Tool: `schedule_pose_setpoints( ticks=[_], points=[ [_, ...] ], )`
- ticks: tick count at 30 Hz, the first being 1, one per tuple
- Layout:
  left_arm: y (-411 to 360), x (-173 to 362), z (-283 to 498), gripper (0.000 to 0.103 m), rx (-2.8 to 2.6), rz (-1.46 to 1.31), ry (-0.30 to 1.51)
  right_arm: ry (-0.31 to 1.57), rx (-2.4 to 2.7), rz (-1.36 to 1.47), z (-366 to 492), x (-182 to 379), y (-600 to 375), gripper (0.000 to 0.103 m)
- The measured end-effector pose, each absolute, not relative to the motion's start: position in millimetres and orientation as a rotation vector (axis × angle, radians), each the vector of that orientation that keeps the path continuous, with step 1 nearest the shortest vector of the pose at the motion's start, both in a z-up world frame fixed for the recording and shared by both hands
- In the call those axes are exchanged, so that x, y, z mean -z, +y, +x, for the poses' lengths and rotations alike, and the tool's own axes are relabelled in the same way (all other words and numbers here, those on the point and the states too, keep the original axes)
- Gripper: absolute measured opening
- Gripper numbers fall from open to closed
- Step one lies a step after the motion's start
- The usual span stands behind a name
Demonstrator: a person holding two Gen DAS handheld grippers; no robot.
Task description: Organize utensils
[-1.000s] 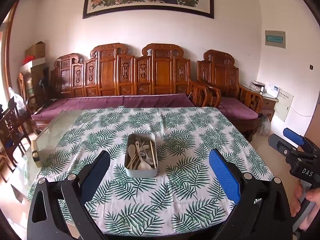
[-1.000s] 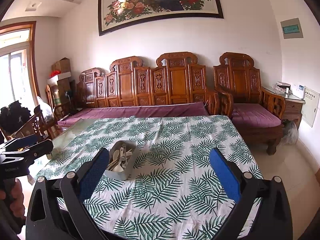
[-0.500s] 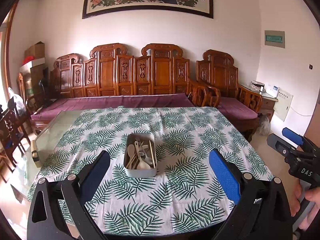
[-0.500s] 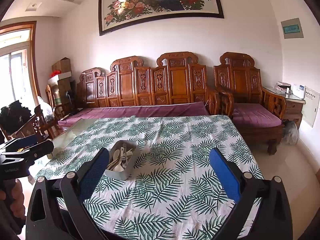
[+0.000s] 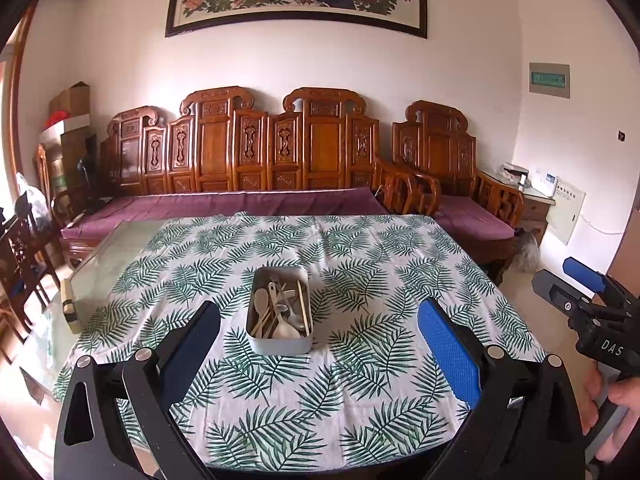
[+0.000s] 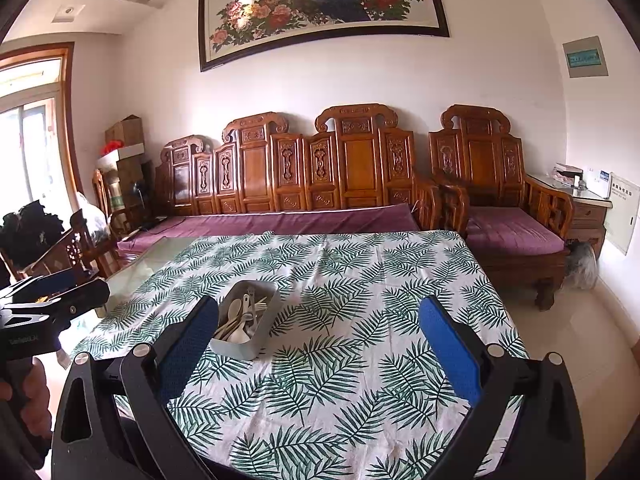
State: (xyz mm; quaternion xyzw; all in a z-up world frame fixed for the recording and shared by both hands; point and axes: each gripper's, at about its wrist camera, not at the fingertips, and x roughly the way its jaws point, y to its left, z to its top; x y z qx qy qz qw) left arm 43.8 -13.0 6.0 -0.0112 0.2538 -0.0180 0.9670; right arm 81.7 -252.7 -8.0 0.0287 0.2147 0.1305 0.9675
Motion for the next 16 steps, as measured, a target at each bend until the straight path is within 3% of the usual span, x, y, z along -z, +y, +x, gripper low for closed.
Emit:
schedule_pose_setpoints(
  ticks=[16],
  points=[
    [-15.8, -6.9, 46.0, 0.096, 0.037, -0.032, 0.52, 0.435, -0.265, 0.061, 81.8, 9.2, -252.3, 0.101]
  ],
)
